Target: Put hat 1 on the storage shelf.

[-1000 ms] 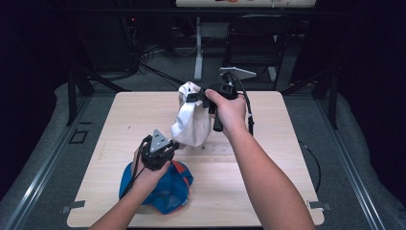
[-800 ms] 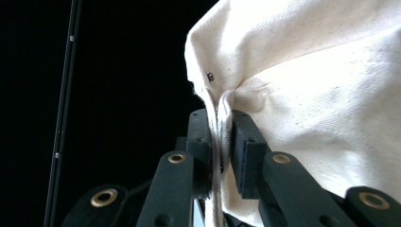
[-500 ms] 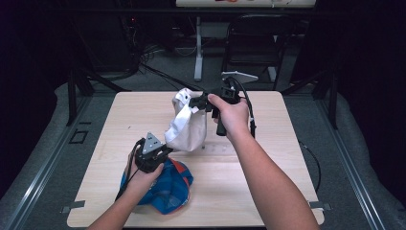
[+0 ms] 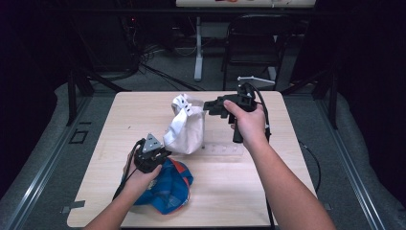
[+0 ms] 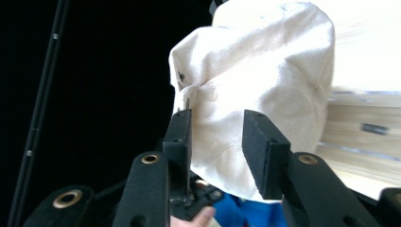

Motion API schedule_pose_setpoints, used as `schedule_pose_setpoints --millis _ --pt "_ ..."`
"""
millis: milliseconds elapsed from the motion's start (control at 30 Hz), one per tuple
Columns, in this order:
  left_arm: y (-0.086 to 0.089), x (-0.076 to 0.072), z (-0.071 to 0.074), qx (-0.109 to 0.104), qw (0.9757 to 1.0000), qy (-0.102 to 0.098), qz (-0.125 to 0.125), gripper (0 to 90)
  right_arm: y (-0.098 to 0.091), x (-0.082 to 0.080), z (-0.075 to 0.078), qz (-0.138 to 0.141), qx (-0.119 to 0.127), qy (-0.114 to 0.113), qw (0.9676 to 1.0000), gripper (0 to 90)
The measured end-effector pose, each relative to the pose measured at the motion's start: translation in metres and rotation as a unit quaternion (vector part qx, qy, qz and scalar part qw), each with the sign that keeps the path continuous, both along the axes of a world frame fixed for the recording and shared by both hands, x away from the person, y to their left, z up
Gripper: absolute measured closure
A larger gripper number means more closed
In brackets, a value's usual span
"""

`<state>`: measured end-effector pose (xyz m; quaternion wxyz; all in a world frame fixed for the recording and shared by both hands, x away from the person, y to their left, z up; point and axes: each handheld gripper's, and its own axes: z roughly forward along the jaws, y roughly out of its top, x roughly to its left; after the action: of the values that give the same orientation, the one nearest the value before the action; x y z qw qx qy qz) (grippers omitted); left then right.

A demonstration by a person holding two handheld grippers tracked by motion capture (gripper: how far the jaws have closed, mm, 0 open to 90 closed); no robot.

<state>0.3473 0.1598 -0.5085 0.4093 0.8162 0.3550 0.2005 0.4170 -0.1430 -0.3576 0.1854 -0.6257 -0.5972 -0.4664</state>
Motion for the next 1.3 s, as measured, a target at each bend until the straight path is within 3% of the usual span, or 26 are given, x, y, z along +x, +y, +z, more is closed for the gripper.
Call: schedule_pose_setpoints --millis 167,200,367,433,567,700,767,800,867,933,1067,1233,1267,1300 --pt "-0.002 -0.002 0.001 0.01 0.9999 -0.009 0.003 77.2 -0.014 -0.007 -0.011 -0.004 -0.019 -0.008 0.9998 59.6" --pt "-0.002 -0.003 0.001 0.005 0.9999 -0.013 0.005 74.4 -0.02 -0.011 -0.016 -0.006 -0.032 -0.016 0.9993 57.0" --pt "-0.003 -0.01 0.003 -0.007 0.9998 -0.019 -0.002 60.8 -0.028 -0.023 -0.029 -0.004 -0.044 -0.034 0.9984 51.1" --pt "-0.001 -0.016 0.003 -0.009 0.9997 -0.023 -0.005 54.2 -0.031 -0.035 -0.04 0.001 -0.063 -0.054 0.9965 48.6" --pt "0.007 -0.024 0.001 -0.015 0.9997 -0.021 0.001 46.6 -0.034 -0.049 -0.051 0.012 -0.082 -0.067 0.9944 46.6" --pt "0.022 -0.031 -0.005 -0.014 0.9998 -0.009 0.015 44.4 -0.04 -0.072 -0.077 0.027 -0.112 -0.08 0.9901 44.5" --pt "0.03 -0.033 -0.006 -0.012 0.9997 -0.009 0.022 43.8 -0.041 -0.076 -0.084 0.032 -0.115 -0.079 0.9897 44.4" --pt "0.04 -0.034 -0.006 -0.005 0.9994 -0.006 0.035 43.3 -0.044 -0.083 -0.096 0.031 -0.129 -0.084 0.9876 44.2" --pt "0.043 -0.034 -0.006 -0.004 0.9992 -0.007 0.038 42.7 -0.045 -0.087 -0.102 0.031 -0.136 -0.09 0.986 44.1" --pt "0.055 -0.035 -0.007 -0.018 0.9988 -0.01 0.045 43.6 -0.047 -0.093 -0.111 0.031 -0.148 -0.098 0.9835 43.8" --pt "0.078 -0.038 -0.013 -0.03 0.9971 0.003 0.07 44.1 -0.047 -0.105 -0.129 0.042 -0.155 -0.103 0.9817 42.8" --pt "0.093 -0.042 -0.022 -0.049 0.9954 0.018 0.08 46.5 -0.046 -0.12 -0.144 0.044 -0.155 -0.122 0.9794 42.7" --pt "0.098 -0.043 -0.024 -0.034 0.9963 0.022 0.076 46.5 -0.047 -0.122 -0.146 0.04 -0.153 -0.126 0.9794 42.7" --pt "0.098 -0.043 -0.024 -0.034 0.9963 0.022 0.076 46.6 -0.047 -0.122 -0.146 0.04 -0.153 -0.126 0.9794 42.7"
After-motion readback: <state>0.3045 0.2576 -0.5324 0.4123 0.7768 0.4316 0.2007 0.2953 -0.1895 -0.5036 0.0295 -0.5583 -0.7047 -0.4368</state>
